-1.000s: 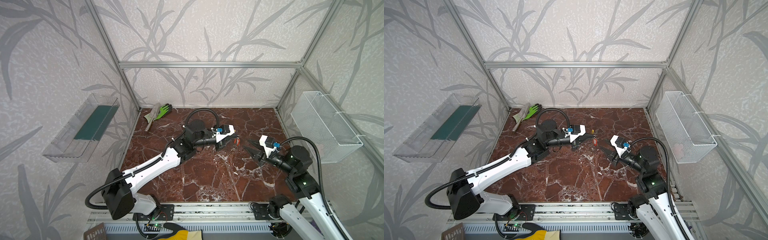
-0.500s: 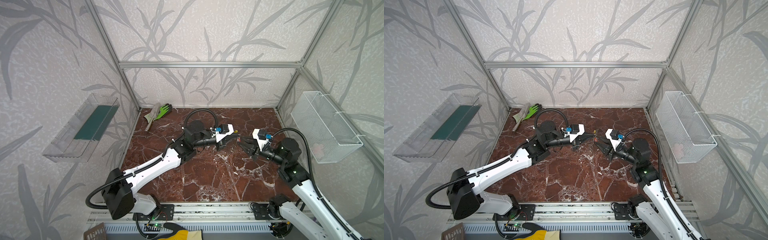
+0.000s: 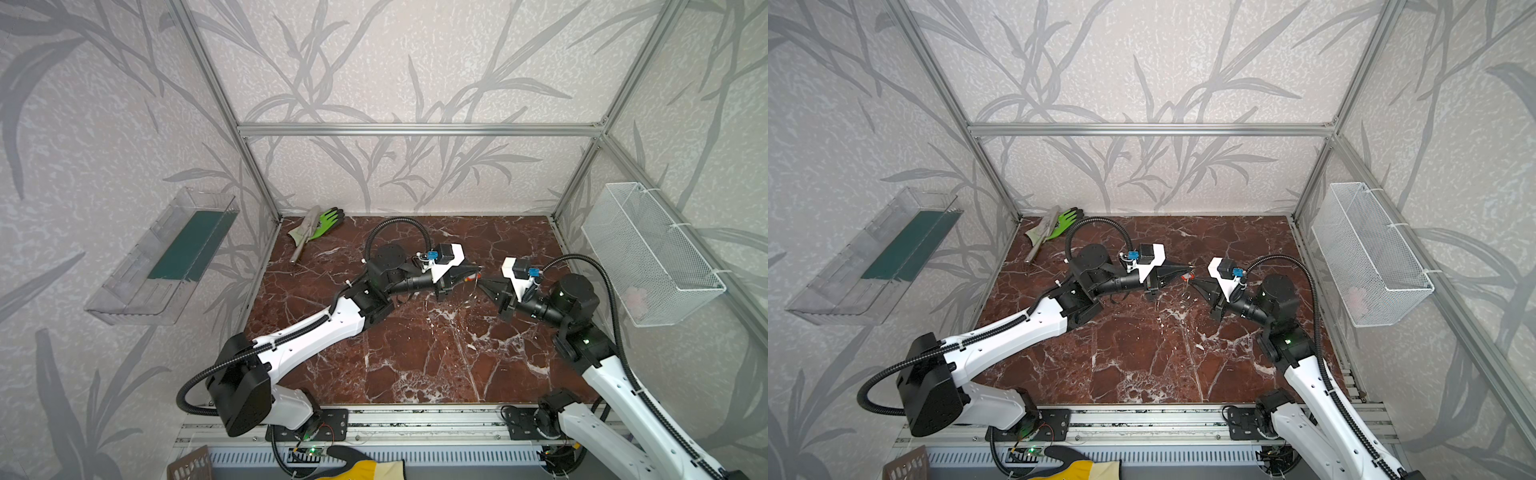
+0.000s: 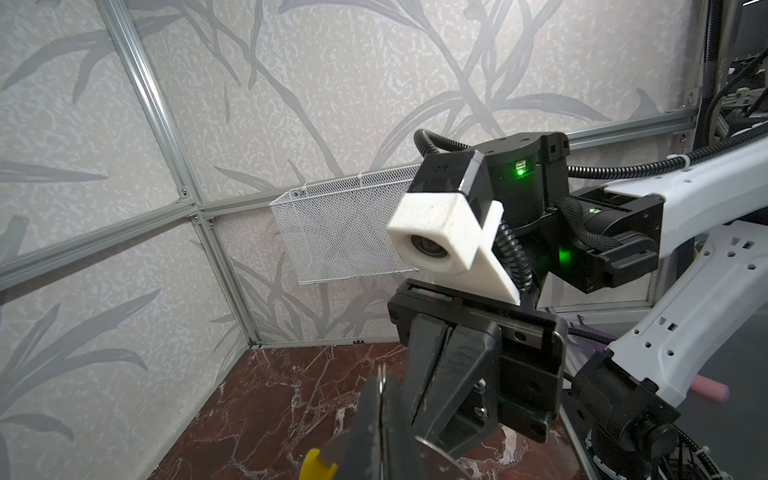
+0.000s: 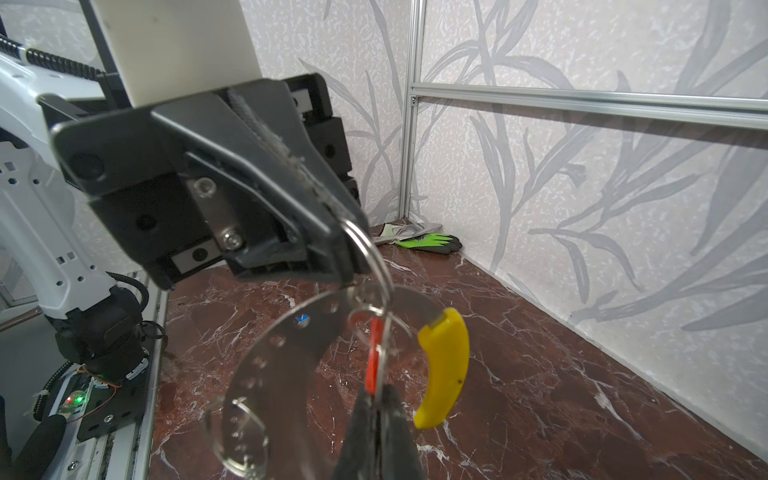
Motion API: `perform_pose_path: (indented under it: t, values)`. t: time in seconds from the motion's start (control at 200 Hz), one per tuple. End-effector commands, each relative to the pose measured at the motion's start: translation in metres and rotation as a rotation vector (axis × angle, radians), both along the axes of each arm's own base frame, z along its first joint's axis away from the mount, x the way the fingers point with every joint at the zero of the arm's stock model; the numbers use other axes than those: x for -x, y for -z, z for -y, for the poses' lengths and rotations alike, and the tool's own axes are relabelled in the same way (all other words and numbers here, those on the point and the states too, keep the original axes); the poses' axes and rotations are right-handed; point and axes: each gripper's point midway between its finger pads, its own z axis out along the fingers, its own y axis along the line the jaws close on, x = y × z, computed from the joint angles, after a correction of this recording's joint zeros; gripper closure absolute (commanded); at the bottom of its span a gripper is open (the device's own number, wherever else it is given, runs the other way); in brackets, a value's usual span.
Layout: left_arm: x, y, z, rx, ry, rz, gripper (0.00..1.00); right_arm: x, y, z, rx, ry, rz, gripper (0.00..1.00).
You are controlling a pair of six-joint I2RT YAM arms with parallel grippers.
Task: Put the keys on the keyring
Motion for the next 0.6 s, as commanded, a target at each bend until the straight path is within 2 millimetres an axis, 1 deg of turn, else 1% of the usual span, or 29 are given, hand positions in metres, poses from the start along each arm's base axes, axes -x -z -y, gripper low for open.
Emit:
perform_pose_path:
  t: [0.0,0.21,0.345,0.37,0.46,0.52,0.595]
  values:
    - [0.008,-0.018,0.0,0.096,0.047,-0.003,1.0,0.005,-0.017,-0.005,-0.012,-0.044,0.047,1.0]
    - [0.006,-0.016,0.001,0.144,0.056,-0.025,1.0,0.005,-0.019,-0.01,-0.01,-0.085,0.043,1.0]
    - [0.002,-0.014,0.0,0.168,0.055,-0.04,1.0,0.006,-0.024,-0.009,-0.01,-0.077,0.064,1.0]
    - [0.002,-0.014,0.0,0.173,0.055,-0.044,1.0,0.006,-0.024,-0.007,-0.004,-0.062,0.072,0.96]
    - [0.0,-0.015,-0.003,0.186,0.063,-0.051,1.0,0.008,-0.022,0.002,0.032,-0.004,0.097,0.76]
    - [-0.001,-0.016,-0.005,0.189,0.071,-0.057,1.0,0.011,-0.021,0.01,0.051,0.036,0.113,0.69]
    - [-0.002,-0.016,-0.007,0.187,0.077,-0.061,1.0,0.016,-0.023,0.022,0.061,0.076,0.138,0.65]
